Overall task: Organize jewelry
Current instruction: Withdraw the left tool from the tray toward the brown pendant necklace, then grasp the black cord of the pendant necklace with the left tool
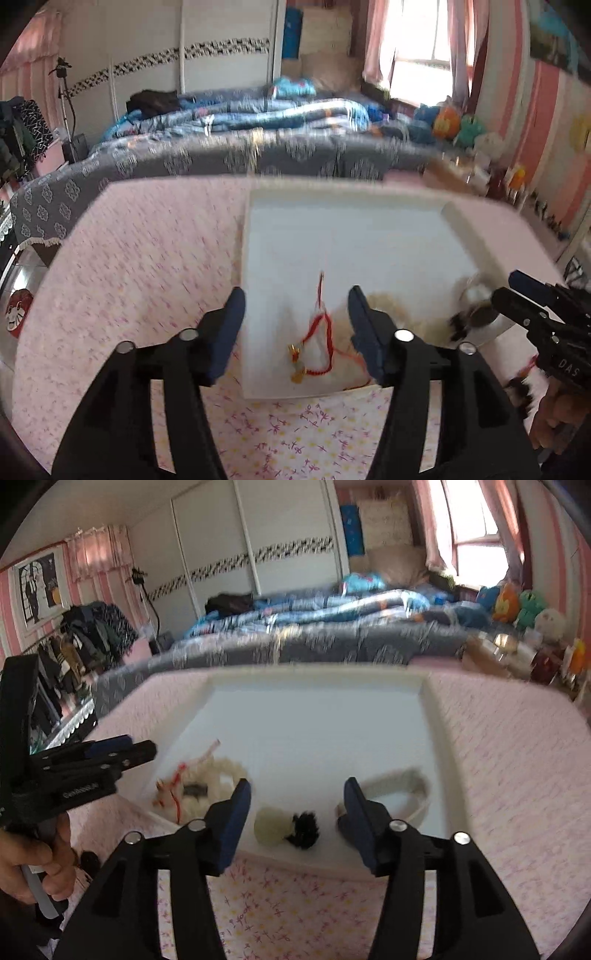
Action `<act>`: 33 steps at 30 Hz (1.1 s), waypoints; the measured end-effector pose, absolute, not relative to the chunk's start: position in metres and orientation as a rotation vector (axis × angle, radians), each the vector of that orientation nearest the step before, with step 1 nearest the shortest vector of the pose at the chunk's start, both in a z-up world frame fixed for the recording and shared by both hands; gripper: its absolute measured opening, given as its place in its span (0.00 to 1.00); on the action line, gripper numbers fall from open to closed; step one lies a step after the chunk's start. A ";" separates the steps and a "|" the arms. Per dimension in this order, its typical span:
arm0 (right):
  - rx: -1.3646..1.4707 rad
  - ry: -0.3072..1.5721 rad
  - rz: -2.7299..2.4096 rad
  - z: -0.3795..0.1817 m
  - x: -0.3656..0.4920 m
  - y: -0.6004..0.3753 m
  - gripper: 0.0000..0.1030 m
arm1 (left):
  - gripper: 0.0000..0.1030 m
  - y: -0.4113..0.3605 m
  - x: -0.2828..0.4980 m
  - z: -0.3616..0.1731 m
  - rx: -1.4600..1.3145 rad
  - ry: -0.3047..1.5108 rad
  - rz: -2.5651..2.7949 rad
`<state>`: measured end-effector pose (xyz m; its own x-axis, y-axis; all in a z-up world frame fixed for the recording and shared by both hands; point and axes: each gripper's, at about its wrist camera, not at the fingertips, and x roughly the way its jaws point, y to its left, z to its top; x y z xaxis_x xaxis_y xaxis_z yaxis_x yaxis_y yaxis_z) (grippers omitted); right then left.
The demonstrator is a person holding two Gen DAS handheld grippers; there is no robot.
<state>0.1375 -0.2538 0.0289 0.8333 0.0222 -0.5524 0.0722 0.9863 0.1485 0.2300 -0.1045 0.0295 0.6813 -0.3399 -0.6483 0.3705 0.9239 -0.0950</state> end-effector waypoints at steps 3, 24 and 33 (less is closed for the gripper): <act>0.158 0.546 -0.057 0.051 0.123 -0.262 0.57 | 0.58 -0.089 0.225 0.052 0.028 0.700 -0.375; 0.086 0.623 -0.162 -0.004 -0.060 -0.311 0.63 | 0.76 0.002 0.093 -0.024 0.190 0.753 -0.260; 0.129 0.643 -0.164 -0.009 -0.056 -0.321 0.63 | 0.76 -0.004 0.094 -0.029 0.145 0.783 -0.294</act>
